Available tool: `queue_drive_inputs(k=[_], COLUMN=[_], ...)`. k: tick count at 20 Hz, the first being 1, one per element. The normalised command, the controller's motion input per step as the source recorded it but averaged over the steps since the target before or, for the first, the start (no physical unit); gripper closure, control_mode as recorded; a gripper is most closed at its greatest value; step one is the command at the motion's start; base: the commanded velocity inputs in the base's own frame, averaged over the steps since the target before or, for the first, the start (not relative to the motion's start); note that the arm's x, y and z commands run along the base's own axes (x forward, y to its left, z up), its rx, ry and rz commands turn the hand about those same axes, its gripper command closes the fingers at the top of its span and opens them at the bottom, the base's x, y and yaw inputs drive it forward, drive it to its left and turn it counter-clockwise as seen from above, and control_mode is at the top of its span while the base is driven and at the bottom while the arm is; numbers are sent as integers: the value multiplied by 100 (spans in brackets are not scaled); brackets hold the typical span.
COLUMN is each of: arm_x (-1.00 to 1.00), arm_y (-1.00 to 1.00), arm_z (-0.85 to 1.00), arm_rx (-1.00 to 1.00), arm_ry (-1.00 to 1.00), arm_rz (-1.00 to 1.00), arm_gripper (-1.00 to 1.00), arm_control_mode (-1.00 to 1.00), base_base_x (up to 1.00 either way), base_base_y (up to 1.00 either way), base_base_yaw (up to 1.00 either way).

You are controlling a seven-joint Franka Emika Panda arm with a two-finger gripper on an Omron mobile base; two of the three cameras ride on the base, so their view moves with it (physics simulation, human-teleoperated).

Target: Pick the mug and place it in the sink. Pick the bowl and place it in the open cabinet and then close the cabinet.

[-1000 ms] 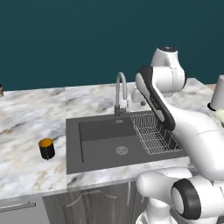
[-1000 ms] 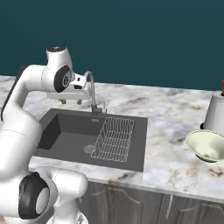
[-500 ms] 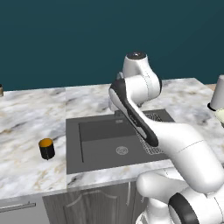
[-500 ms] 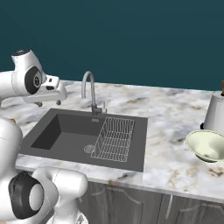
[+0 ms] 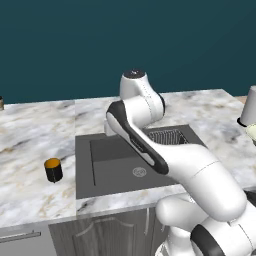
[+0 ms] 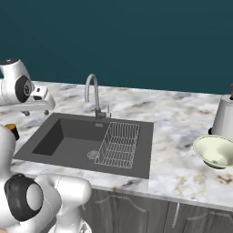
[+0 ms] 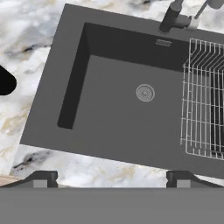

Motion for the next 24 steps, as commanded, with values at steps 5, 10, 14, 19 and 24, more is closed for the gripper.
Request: queue_drive_inputs(k=[5, 10, 14, 19, 24], arm_x=[-21, -19, -15, -13, -6], arm_y=[39, 39, 43, 40, 57], arm_z=[-33, -25, -25, -27, -20], arm_rx=[8, 0, 1, 5, 3], arm_ry=[1, 0, 0, 2, 1], arm_rz=[0, 0, 0, -2, -2], arm_gripper=[-100, -100, -100, -100, -100], arm_control_mode=[-100, -100, -100, -100, -100], base_base_x=[0, 0, 0, 0, 0], base_base_y=[0, 0, 0, 0, 0], base_base_yaw=[0, 0, 0, 0, 0])
